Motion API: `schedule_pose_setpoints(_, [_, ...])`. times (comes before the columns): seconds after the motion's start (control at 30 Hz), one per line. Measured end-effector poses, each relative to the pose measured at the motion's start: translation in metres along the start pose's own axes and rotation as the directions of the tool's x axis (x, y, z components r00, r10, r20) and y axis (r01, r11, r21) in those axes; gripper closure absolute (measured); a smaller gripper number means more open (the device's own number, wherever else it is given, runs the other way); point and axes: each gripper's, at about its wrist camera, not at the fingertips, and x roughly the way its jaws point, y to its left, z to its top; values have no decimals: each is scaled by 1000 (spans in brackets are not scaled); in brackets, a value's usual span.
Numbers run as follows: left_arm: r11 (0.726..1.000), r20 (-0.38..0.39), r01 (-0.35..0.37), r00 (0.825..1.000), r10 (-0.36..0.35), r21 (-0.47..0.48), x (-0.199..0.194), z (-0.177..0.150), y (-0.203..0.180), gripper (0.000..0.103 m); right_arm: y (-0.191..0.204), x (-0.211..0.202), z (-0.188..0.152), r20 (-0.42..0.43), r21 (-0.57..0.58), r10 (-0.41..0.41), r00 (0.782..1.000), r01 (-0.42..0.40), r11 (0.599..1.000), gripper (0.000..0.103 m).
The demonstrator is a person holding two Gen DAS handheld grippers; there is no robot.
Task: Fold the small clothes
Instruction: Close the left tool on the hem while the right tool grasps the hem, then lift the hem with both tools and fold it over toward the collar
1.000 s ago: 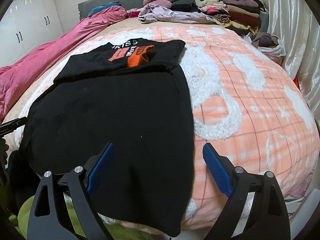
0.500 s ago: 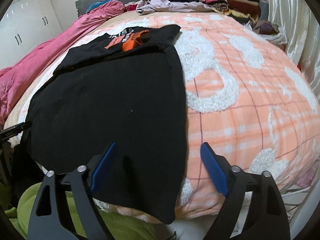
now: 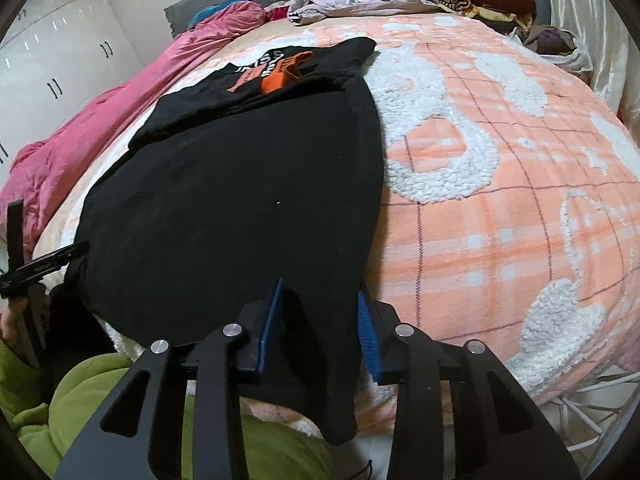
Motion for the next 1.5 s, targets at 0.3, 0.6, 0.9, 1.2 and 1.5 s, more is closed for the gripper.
schedule_pose_setpoints(0.3, [999,-2,22,1000,-22,-27,-7,-7,9,41,-6,2,-10,-21,5,12,1000,-12,1000,70])
schedule_pose_setpoints(0.6, [999,-8,28,1000,-28,-32,-19,-10,10,68,-8,1,-11,-7,13,27,1000,-27,1000,79])
schedule_pose_setpoints(0.9, [999,-8,19,1000,-20,-29,-21,-11,8,69,-6,3,-11,-20,-4,25,999,-26,1000,76])
schedule_pose_setpoints(1.2, [1000,3,14,1000,-14,-14,-22,-10,6,72,-4,2,-8,-16,-6,33,999,-33,999,78])
schedule_pose_setpoints(1.5, [999,-3,40,999,-40,-9,-10,-12,6,62,-2,10,-8,-18,-17,25,1000,-25,1000,77])
